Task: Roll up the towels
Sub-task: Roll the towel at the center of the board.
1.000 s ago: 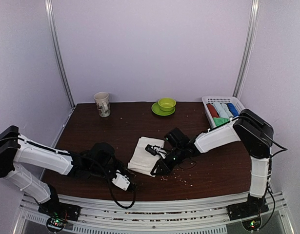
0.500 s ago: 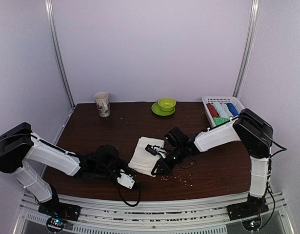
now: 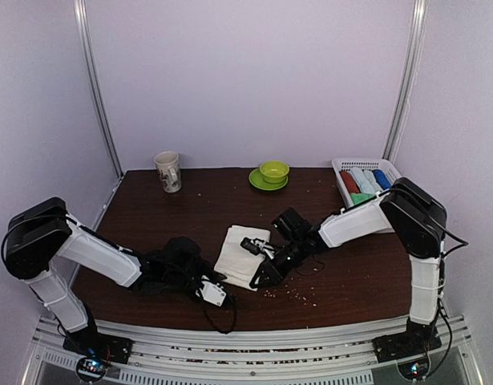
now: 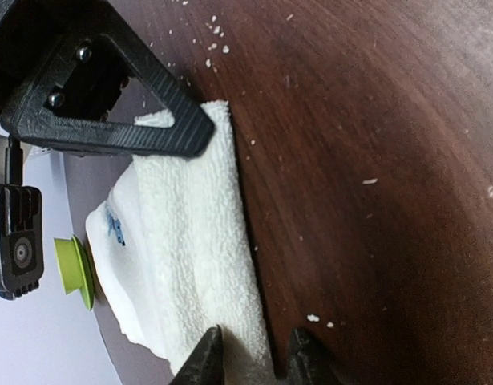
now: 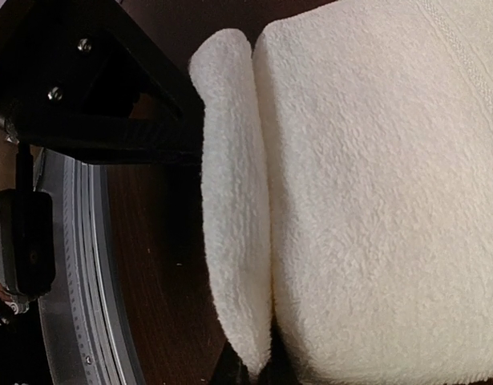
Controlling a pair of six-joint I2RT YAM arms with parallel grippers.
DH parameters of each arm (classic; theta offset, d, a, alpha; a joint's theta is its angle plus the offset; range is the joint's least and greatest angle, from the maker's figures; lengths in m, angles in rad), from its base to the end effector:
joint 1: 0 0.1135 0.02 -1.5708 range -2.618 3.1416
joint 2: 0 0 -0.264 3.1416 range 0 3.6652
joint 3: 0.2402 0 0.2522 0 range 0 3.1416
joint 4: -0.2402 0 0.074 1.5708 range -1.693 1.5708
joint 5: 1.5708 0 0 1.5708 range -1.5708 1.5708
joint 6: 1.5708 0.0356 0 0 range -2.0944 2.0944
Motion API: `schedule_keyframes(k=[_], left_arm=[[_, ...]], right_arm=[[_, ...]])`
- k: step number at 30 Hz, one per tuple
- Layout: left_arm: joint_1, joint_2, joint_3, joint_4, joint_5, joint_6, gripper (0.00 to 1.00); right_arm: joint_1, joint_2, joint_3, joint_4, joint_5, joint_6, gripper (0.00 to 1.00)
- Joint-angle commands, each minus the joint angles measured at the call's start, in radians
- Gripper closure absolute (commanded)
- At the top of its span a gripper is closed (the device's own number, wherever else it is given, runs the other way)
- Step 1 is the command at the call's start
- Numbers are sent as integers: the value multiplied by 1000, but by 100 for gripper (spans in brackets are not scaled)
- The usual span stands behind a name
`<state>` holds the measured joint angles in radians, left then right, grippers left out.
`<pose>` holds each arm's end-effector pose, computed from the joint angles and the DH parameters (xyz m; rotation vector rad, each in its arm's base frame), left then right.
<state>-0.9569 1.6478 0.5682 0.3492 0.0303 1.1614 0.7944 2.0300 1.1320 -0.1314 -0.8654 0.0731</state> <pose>0.1664 -0.2380 0.1159 2.0146 1.1134 0.0703 0.2516 0.2948 0.1128 -1.2592 2.3715 1.4268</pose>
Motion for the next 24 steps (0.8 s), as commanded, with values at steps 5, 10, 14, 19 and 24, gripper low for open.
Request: schedule_keyframes(k=[5,10,14,19,24], left_arm=[[29,55,7,-26,-70,-7,70],[30,86,16,-52,-95,-15,72],[31,105,24,-72,-103,-28,82],[30,139,38,-91,-137,-37,100],[30,130,62,-158,-114,-56,100]], right_arm=[[-24,77,26,-147,5,-41,100],[-39,91,43,-180,-25,-56,100],[-46,99,57,-197,-43,-63,100],[-57,107,79,-235,-45,-75,100],[-68,75,85,-260,-28,-83,86]])
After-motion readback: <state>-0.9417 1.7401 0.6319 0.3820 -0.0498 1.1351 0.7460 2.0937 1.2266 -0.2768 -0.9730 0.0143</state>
